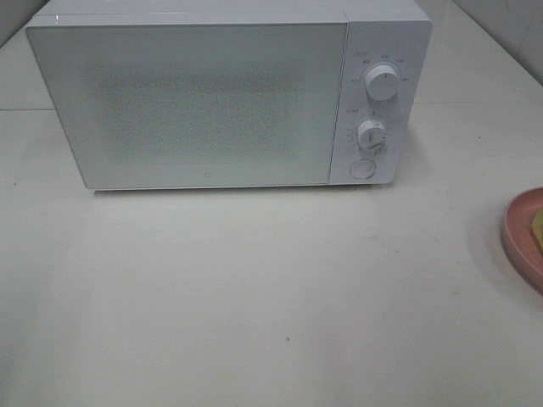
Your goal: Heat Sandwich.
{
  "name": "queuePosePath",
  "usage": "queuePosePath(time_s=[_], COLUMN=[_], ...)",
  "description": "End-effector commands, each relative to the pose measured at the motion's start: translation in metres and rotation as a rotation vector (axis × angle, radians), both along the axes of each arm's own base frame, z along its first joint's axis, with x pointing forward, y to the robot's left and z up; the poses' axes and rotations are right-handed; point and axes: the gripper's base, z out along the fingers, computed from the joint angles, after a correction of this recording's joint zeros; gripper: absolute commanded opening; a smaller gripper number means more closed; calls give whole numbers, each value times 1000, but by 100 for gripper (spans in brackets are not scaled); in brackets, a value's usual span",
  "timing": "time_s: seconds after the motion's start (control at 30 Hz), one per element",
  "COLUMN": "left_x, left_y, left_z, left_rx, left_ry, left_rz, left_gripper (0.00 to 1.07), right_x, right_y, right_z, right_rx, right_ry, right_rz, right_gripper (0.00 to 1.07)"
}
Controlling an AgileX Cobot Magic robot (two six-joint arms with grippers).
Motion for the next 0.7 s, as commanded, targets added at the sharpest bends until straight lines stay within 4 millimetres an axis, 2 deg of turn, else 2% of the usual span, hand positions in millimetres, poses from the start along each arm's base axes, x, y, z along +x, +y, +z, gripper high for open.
queuePosePath(time_s=[0.03,0.17,0.43,0.7], left_x=[-5,-26,-50,-49], left_y=[-2,-1,-1,-1], left_z=[1,4,4,4], left_rx=[-24,-19,-17,-17], left_ry=[-35,-172,-329,-324], left_rz=[-6,-6,-7,-6], left_gripper=[103,103,103,103], right_x=[-3,-3,-3,-3], right_y=[1,1,1,1], right_z=[0,0,0,0], right_rx=[-5,-5,-5,-5], right_ry=[-30,-30,-30,-30], right_rz=[10,10,10,10], right_gripper=[76,76,76,76])
